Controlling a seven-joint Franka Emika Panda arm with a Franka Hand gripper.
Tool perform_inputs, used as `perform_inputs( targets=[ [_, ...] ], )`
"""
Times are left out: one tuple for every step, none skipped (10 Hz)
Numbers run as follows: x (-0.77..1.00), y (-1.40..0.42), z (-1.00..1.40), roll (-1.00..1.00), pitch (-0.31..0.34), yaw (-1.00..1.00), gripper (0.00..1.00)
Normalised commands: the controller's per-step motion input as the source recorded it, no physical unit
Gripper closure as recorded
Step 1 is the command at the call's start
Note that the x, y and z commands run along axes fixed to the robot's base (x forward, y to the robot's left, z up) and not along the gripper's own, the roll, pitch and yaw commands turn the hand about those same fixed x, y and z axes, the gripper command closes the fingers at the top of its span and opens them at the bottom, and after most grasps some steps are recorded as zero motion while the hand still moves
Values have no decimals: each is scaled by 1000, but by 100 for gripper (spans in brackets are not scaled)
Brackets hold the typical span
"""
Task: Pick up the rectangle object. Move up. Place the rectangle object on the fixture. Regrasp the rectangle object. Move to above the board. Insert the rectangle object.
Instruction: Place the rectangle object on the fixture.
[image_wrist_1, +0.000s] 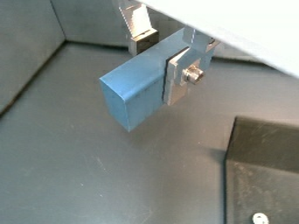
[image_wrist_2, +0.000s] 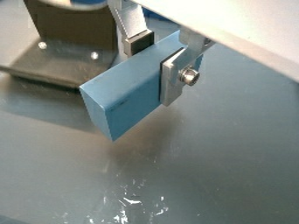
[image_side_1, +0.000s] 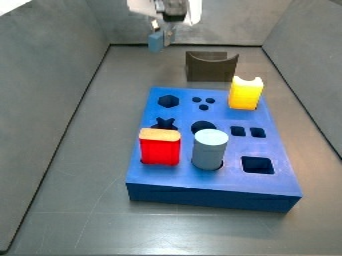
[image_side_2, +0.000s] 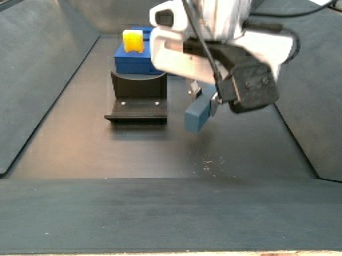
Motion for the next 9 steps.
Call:
perform_inputs(
  targets=[
    [-26, 3, 1000, 83, 74, -15, 100],
    [-31, 0, 1000, 117, 73, -12, 100],
    [-35, -4, 1000, 138, 79, -5, 100],
    [-38, -5, 1000, 160, 84, 0, 100],
    [-40, -8, 1000, 176, 90, 6, 100],
    [-45, -10, 1000, 187, 100, 16, 100],
    [-43, -12, 932, 187, 102, 25, 100],
    [-34, -11, 747, 172, 105, 28, 100],
    [-27, -6, 607, 166, 110, 25, 100]
  ],
)
